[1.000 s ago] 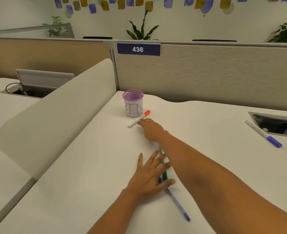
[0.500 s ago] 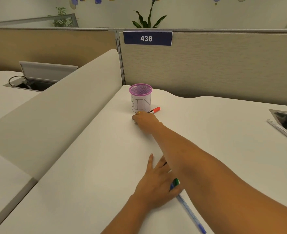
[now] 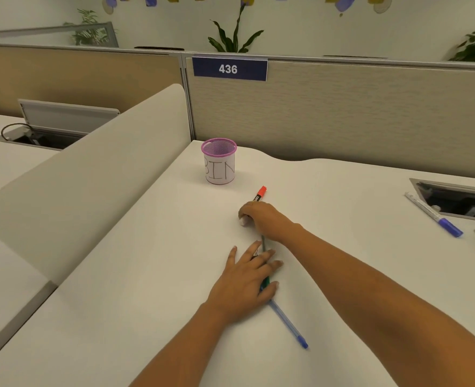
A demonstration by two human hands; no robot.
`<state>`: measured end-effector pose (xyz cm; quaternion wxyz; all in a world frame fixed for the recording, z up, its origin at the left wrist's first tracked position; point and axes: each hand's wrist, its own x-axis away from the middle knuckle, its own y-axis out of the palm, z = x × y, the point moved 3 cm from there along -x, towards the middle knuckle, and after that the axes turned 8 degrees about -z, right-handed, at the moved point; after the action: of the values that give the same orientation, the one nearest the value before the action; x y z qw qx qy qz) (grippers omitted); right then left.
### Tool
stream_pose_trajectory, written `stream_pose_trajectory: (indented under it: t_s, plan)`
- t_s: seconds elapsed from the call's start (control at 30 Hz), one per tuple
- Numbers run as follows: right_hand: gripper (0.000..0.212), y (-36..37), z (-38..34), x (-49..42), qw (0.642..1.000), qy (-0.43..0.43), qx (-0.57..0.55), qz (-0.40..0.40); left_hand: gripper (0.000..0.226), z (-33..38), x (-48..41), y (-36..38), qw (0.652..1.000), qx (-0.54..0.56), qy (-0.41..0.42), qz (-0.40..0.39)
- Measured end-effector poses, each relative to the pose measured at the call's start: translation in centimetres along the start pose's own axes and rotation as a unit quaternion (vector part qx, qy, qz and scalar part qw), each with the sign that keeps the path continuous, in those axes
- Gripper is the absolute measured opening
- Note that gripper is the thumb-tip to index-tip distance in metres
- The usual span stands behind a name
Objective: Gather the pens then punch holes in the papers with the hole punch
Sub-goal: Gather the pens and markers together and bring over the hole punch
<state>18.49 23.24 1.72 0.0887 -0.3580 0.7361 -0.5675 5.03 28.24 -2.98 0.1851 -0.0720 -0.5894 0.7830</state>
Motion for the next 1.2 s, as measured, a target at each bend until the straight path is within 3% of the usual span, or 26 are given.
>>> stream_pose_trajectory:
  t_s: [0.43, 0.7, 0.93, 1.1, 1.2]
  plan:
    - [0.027, 3.7, 3.2, 9.5, 0.987, 0.017, -0.135, 0.091, 0.046, -1.3, 3.9, -0.6, 0.998, -0.058, 0.012, -0.012]
    - [0.026, 4.7, 2.6, 11.6, 0.981, 0.042, -0.13, 0.141, 0.045, -3.3, 6.8, -0.7, 0.999, -0.031, -0.016, -0.003]
    - [0.022, 7.1, 0.0, 12.9, 0.971, 0.03, -0.163, 0.17, 0.043, -4.8, 8.4, -1.2, 0.991, 0.001, -0.076, 0.113]
    - [0.019, 9.3, -4.5, 12.5, 0.968, -0.022, -0.183, 0.168, 0.041, -5.3, 10.3, -2.9, 0.964, 0.003, -0.148, 0.222]
    - [0.018, 10.6, -7.0, 12.1, 0.965, -0.055, -0.197, 0.165, 0.02, -5.9, 11.0, -3.2, 0.946, -0.023, -0.211, 0.245]
